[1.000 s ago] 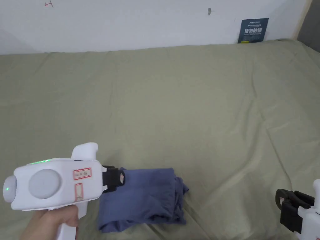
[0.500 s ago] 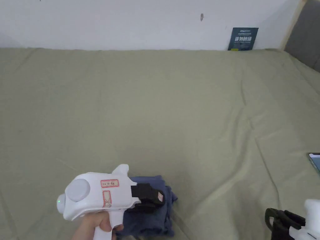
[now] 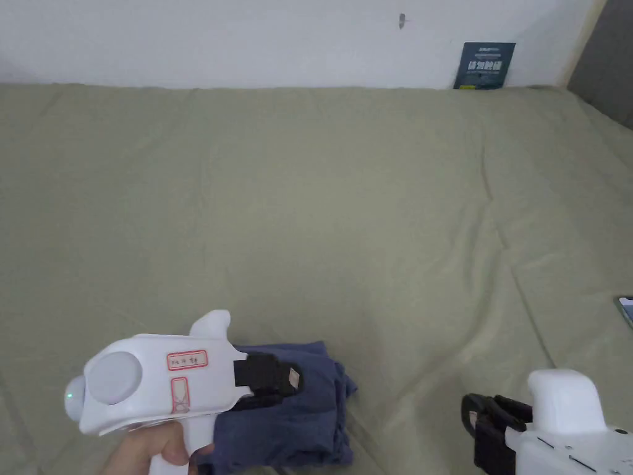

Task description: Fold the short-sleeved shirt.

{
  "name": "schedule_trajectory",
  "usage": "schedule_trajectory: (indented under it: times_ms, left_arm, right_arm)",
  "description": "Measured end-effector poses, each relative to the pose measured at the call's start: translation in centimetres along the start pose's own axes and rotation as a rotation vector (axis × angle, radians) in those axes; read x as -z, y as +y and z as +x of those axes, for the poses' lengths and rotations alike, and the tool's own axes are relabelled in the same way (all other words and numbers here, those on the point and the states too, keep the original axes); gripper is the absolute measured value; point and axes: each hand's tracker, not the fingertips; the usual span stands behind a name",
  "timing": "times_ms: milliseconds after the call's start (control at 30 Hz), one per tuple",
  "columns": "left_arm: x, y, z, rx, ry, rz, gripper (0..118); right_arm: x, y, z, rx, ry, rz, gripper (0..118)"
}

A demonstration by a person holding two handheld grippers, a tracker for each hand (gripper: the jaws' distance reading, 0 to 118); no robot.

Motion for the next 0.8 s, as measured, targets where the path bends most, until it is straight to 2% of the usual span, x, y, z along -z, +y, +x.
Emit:
schedule_trajectory:
  times_ms: [100,233,300,400,500,533,567,600,633,667,700,733,767,800]
  left_arm:
    - [-4.8,0.2,-1.0,0.048,0.107,0.048,0]
    - [-8.5,-0.3,-3.5,0.041,0.230,0.075,0]
    - [-9.4,-0.4,-5.1,0.018,0.290,0.082,0]
    - [-9.3,-0.3,-7.4,-0.030,0.280,0.080,0]
    - [-9.0,-0.5,-8.6,-0.069,0.242,0.072,0]
    - [-8.8,-0.6,-8.9,-0.082,0.227,0.060,0]
    - [-8.7,-0.6,-9.1,-0.079,0.229,0.057,0]
    - [-8.8,-0.4,-9.8,-0.081,0.225,0.053,0]
    - [-8.8,-0.4,-10.1,-0.078,0.184,0.045,0]
    - [-8.8,-0.4,-10.1,-0.077,0.150,0.042,1]
    - [-8.8,-0.4,-10.2,-0.067,0.111,0.042,9]
    - [-9.0,-0.4,-10.2,-0.055,0.079,0.038,29]
    - [-8.6,-0.3,-10.1,-0.040,0.049,0.027,85]
    - [-7.8,-0.3,-10.0,-0.034,0.025,0.012,118]
  right_arm:
    - [2.5,1.3,-2.1,0.023,0.184,-0.028,0]
    - [8.1,3.3,-4.6,0.117,0.481,-0.142,0]
    - [11.2,3.6,-5.5,0.164,0.593,-0.211,0]
    - [15.4,3.0,-5.6,0.264,0.751,-0.311,0]
    - [19.0,1.4,-4.1,0.344,0.792,-0.390,0]
    - [20.0,0.7,-3.4,0.353,0.769,-0.414,0]
    - [20.6,0.1,-2.8,0.348,0.699,-0.435,0]
    - [21.1,-0.5,-1.9,0.364,0.693,-0.445,0]
    - [21.2,-1.1,-1.1,0.432,0.763,-0.441,0]
    - [21.1,-1.1,-0.9,0.479,0.789,-0.431,0]
    - [20.9,-0.9,-0.9,0.484,0.774,-0.432,0]
    - [20.6,-0.8,-1.2,0.449,0.761,-0.425,0]
    - [20.5,-0.7,-1.4,0.423,0.757,-0.421,0]
    - [20.5,-0.6,-1.6,0.418,0.753,-0.423,0]
